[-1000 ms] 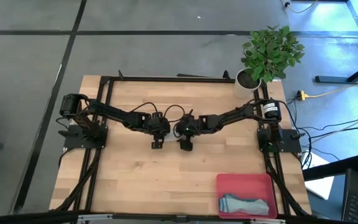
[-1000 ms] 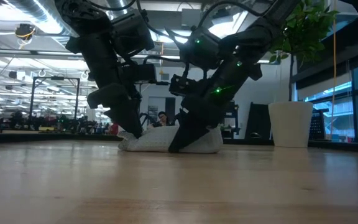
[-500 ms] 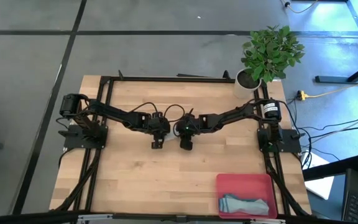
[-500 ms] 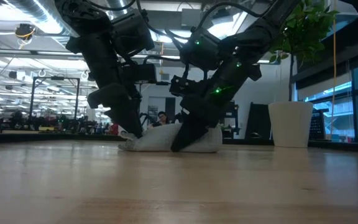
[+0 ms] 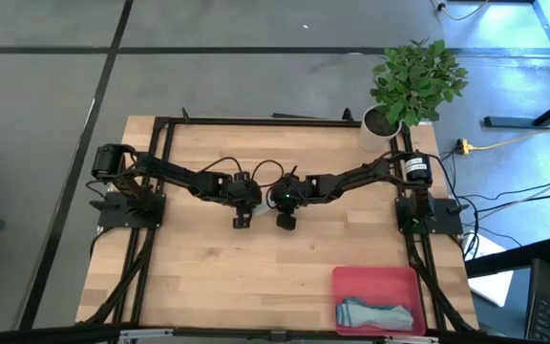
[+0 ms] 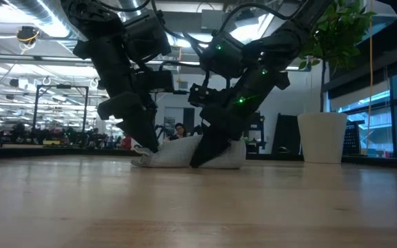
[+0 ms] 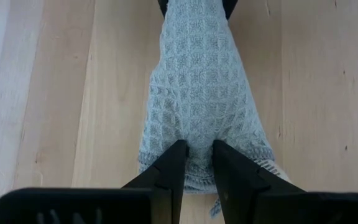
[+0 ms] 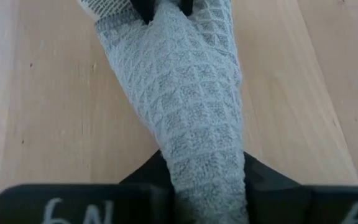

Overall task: Roll microfiber towels into tight, uniform cylinder then place into a basket
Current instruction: Put the rolled gray towel into the bin

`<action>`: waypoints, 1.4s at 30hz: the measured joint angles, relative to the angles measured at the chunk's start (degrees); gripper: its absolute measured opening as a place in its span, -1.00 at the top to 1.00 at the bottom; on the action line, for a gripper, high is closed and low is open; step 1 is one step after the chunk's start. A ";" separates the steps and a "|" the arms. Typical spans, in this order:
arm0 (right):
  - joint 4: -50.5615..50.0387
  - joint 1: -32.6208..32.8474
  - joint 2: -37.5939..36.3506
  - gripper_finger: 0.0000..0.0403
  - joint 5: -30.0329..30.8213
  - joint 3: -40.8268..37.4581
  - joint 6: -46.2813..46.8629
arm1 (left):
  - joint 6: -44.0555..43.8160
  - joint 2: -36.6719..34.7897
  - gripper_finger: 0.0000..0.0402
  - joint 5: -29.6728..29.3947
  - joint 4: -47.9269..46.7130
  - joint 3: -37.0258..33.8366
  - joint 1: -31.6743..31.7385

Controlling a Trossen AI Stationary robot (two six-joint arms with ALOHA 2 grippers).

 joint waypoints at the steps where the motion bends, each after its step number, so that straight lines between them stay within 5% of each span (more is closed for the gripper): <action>1: 0.00 0.00 0.01 0.62 -0.04 0.00 0.00 | -0.03 0.00 0.63 0.00 0.07 0.00 -0.01; 10: 0.02 0.02 0.00 0.70 -0.16 0.00 0.00 | -1.81 0.00 0.62 0.25 0.69 0.00 -0.04; 24: -0.17 -0.57 0.00 0.71 -0.51 0.00 0.20 | -8.72 -0.85 0.33 0.63 -0.67 -0.02 -0.02; 36: -2.16 -0.91 -1.46 0.72 -0.53 0.57 -0.82 | -9.30 -14.49 0.33 -0.63 -12.67 1.46 -0.04; 42: -8.29 -1.22 -8.65 0.72 1.72 0.73 -2.82 | -11.91 -22.20 0.33 -2.05 -18.66 1.49 -1.00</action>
